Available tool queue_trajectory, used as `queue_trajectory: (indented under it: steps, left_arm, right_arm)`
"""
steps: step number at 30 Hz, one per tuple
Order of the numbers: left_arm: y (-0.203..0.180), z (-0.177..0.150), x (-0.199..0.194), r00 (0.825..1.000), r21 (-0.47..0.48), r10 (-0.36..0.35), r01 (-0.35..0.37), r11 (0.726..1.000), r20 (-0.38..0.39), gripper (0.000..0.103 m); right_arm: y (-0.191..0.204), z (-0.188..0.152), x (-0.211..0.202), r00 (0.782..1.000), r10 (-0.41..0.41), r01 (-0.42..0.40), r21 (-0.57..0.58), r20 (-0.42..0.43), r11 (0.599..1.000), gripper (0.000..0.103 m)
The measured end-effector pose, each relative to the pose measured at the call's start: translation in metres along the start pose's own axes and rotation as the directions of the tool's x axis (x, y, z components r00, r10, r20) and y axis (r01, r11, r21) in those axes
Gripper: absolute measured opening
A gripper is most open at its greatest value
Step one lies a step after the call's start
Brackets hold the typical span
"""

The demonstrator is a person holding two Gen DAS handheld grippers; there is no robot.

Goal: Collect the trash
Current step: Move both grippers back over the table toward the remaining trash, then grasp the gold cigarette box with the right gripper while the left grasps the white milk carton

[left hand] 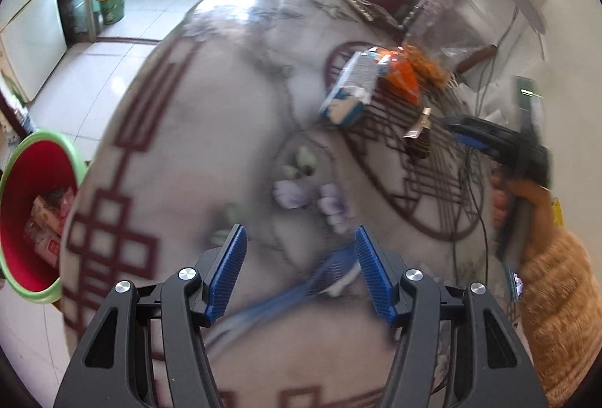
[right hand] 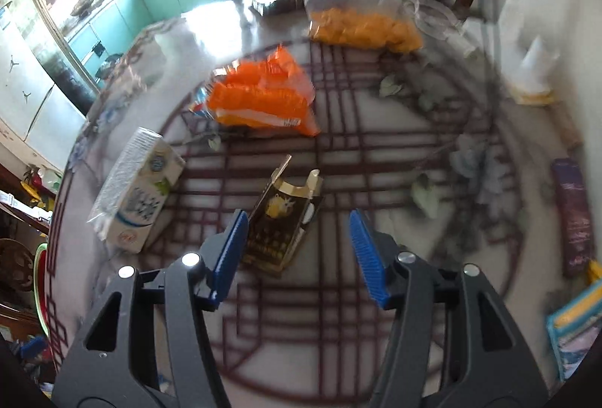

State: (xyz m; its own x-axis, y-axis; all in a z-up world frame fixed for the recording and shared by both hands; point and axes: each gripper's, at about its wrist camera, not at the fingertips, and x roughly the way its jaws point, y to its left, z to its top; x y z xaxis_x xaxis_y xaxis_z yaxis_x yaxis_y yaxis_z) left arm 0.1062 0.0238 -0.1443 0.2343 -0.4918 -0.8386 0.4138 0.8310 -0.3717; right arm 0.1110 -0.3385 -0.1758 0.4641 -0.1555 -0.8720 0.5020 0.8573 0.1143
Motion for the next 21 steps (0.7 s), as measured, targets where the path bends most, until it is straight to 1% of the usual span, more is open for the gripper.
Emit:
queue_trajectory:
  steps: [1, 5, 6, 7, 8, 9, 10, 11, 12, 16, 21]
  left_arm:
    - [-0.008, 0.001, 0.000, 1.000, 0.010, 0.001, -0.001, 1.000, 0.006, 0.057]
    - [-0.028, 0.006, 0.001, 0.999, 0.034, 0.020, -0.021, 0.999, 0.029, 0.057]
    - [-0.032, 0.008, 0.001, 0.999, 0.037, 0.028, -0.029, 0.999, 0.036, 0.057]
    - [-0.035, 0.011, 0.003, 0.999, 0.039, 0.034, -0.036, 0.999, 0.041, 0.057]
    - [-0.038, 0.014, 0.005, 0.998, 0.040, 0.043, -0.044, 0.998, 0.045, 0.057]
    - [-0.040, 0.017, 0.006, 0.998, 0.040, 0.047, -0.049, 0.998, 0.048, 0.057]
    - [-0.042, 0.020, 0.008, 0.997, 0.042, 0.052, -0.054, 0.998, 0.052, 0.057]
    - [-0.046, 0.026, 0.011, 0.997, 0.048, 0.057, -0.060, 0.997, 0.060, 0.057]
    - [-0.049, 0.031, 0.013, 0.996, 0.056, 0.062, -0.065, 0.996, 0.067, 0.057]
    - [-0.066, 0.060, 0.027, 0.992, 0.106, 0.078, -0.088, 0.990, 0.099, 0.057]
    - [-0.086, 0.100, 0.060, 0.989, 0.165, 0.101, -0.118, 0.979, 0.105, 0.058]
  right_arm:
    - [-0.001, 0.001, 0.015, 0.999, 0.014, -0.013, 0.009, -0.030, 1.000, 0.055]
    - [0.003, -0.003, 0.039, 0.996, 0.048, -0.046, 0.024, -0.080, 0.999, 0.055]
    - [0.004, -0.005, 0.040, 0.995, 0.052, -0.051, 0.025, -0.086, 0.998, 0.052]
    - [0.004, -0.006, 0.041, 0.995, 0.055, -0.053, 0.022, -0.080, 0.998, 0.043]
    - [0.006, -0.006, 0.041, 0.995, 0.070, -0.069, 0.010, -0.076, 0.998, 0.038]
    - [0.007, -0.006, 0.041, 0.992, 0.095, -0.095, 0.006, -0.081, 0.995, 0.030]
    - [0.009, -0.005, 0.041, 0.991, 0.104, -0.105, 0.000, -0.084, 0.994, 0.020]
    - [0.010, -0.005, 0.038, 0.992, 0.101, -0.102, -0.019, -0.079, 0.995, 0.015]
    - [0.011, -0.004, 0.034, 0.992, 0.099, -0.102, -0.035, -0.073, 0.994, 0.012]
    - [0.005, -0.010, 0.017, 0.986, 0.148, -0.151, -0.040, -0.071, 0.988, 0.007]
    - [-0.008, -0.026, -0.004, 0.976, 0.208, -0.210, -0.018, -0.071, 0.978, 0.007]
